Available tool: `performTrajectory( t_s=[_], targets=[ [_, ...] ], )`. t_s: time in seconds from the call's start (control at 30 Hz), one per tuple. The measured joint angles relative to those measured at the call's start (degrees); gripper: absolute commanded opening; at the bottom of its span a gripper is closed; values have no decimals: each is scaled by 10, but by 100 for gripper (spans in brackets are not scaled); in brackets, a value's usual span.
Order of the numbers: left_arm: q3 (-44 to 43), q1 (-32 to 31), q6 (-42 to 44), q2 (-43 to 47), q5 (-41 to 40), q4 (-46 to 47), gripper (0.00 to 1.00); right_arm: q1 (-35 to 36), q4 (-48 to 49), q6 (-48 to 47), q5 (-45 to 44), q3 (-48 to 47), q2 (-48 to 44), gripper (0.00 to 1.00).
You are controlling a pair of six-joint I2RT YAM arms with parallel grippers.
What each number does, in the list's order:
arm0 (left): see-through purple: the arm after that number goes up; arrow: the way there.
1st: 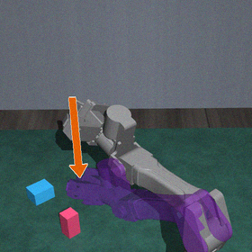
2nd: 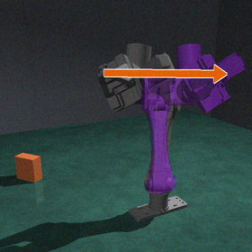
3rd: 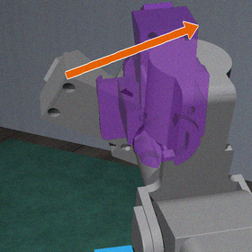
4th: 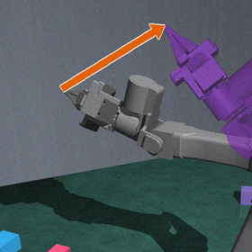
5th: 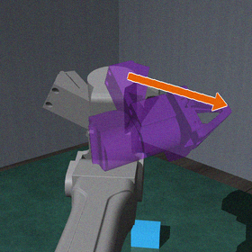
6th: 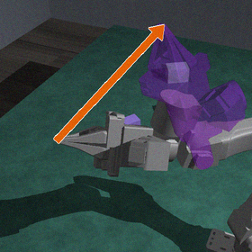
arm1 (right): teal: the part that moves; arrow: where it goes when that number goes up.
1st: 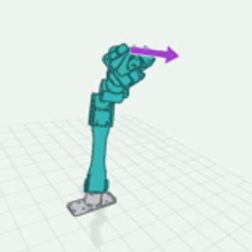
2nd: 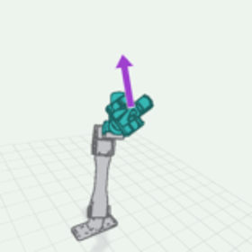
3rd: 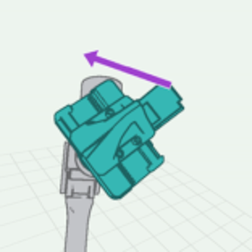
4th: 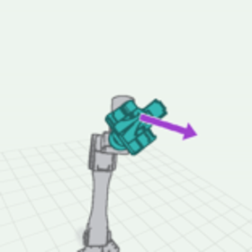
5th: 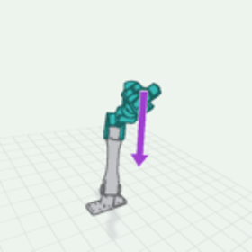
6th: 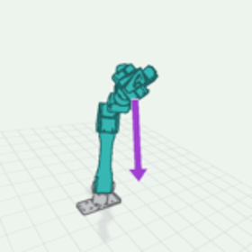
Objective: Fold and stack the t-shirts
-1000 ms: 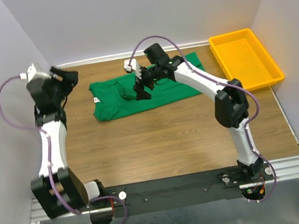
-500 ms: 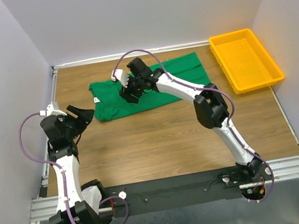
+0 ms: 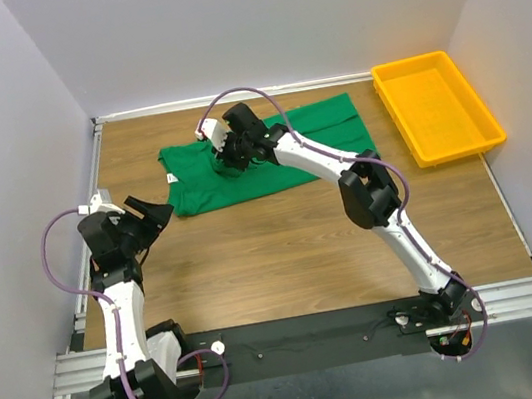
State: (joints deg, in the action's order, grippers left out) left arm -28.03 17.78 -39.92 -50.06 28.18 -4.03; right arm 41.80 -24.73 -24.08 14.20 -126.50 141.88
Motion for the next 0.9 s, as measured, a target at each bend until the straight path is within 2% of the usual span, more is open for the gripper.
performTrajectory(
  t_s=[0.5, 0.8, 0.9],
  targets=[
    [23, 0, -3, -24, 10, 3, 70, -23, 45, 54, -123, 1, 0, 1],
    [24, 0, -4, -31, 11, 15, 68, -23, 56, 66, -154, 17, 0, 1],
    [24, 0, -4, -37, 12, 16, 67, -23, 59, 68, -163, 23, 0, 22]
  ],
)
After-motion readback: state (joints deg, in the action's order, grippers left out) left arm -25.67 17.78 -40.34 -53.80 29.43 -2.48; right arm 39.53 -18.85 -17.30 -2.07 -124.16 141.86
